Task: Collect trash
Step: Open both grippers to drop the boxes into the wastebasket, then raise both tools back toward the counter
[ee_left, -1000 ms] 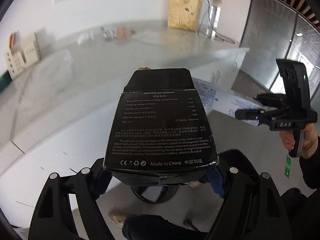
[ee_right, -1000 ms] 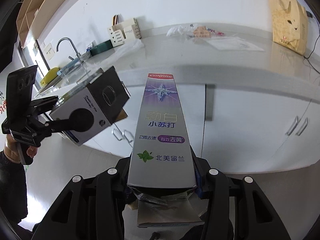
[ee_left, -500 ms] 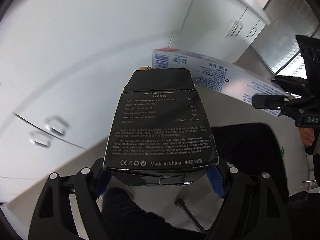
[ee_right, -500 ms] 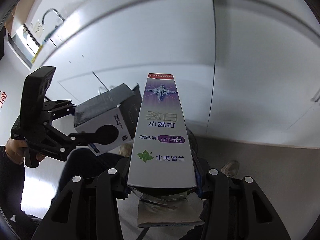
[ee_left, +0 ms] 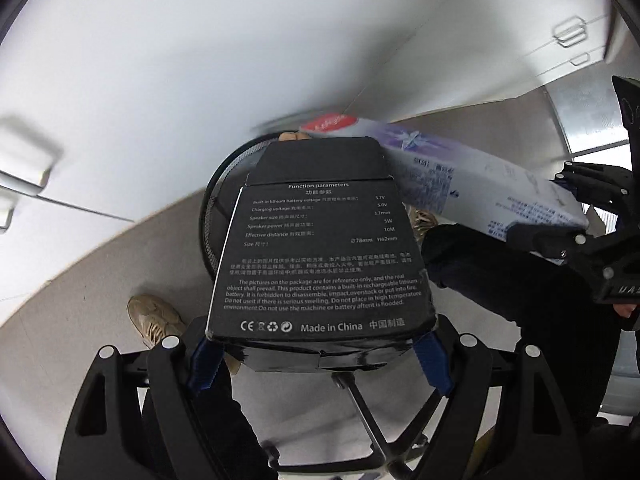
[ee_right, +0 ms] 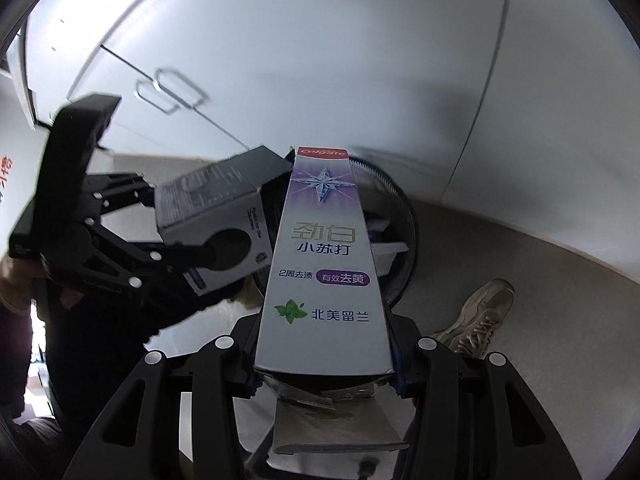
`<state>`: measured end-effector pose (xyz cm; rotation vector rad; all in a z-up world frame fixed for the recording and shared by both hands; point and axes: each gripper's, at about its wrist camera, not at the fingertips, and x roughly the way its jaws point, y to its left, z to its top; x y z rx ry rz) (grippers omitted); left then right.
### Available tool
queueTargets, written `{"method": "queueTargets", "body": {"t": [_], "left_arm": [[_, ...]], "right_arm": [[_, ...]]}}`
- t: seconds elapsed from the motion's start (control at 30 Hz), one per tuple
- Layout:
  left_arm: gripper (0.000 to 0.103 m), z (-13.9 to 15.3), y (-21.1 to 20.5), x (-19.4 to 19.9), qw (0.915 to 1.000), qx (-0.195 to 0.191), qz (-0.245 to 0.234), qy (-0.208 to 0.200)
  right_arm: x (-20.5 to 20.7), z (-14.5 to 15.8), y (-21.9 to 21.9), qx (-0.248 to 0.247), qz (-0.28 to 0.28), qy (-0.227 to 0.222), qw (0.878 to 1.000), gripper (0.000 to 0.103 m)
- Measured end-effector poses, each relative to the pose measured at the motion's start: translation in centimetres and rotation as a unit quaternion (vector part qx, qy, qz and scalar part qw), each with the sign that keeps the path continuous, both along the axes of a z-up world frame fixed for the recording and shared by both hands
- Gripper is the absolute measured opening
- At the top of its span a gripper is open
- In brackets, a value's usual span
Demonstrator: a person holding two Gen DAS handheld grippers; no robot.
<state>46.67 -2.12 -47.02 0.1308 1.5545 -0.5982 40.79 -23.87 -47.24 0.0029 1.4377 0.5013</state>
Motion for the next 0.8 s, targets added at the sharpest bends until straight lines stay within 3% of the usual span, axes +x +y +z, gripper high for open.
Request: {"method": "queueTargets", "body": {"t": [0.13, 0.17, 0.2, 0.23, 0.3, 0.57, 0.8], "left_arm": [[0.085, -0.9, -0.7, 0.7, 0.9995, 0.016, -0.023, 0.015], [0.093, -1.0, -0.8, 0.7, 0.9992, 0.02, -0.031, 0.016], [0.099, -0.9, -0.9, 0.6, 0.999, 0.027, -0.035, 0.011], [0.098, -0.6, -1.0, 0.6, 0.9986, 0.035, -0.04, 0.0], [0.099, -0.4, -1.2, 0.4, 0.9977, 0.042, -0.054, -0.004], [0.099, 1.4, 0.1, 0.1, 0.9989, 0.015, -0.044, -0.006], [0.099, 7.2, 0.8, 0.5, 0.995, -0.005, -0.074, -0.067]], "right_arm": [[0.5, -1.2, 0.3, -0.011, 0.02, 0.011, 1.0, 0.052], [0.6, -1.1, 0.4, -0.012, 0.026, 0.008, 1.0, 0.053], [0.7, -1.1, 0.7, -0.014, 0.029, 0.006, 0.999, 0.066], [0.7, -0.8, 0.6, -0.021, 0.028, -0.001, 0.999, 0.084], [0.9, -0.3, 0.1, -0.025, 0.019, -0.011, 0.999, 0.095], [0.4, 2.6, 0.8, -0.035, 0.033, -0.043, 0.998, 0.095], [0.5, 5.8, 2.2, -0.036, 0.064, -0.064, 0.995, 0.095]]}}
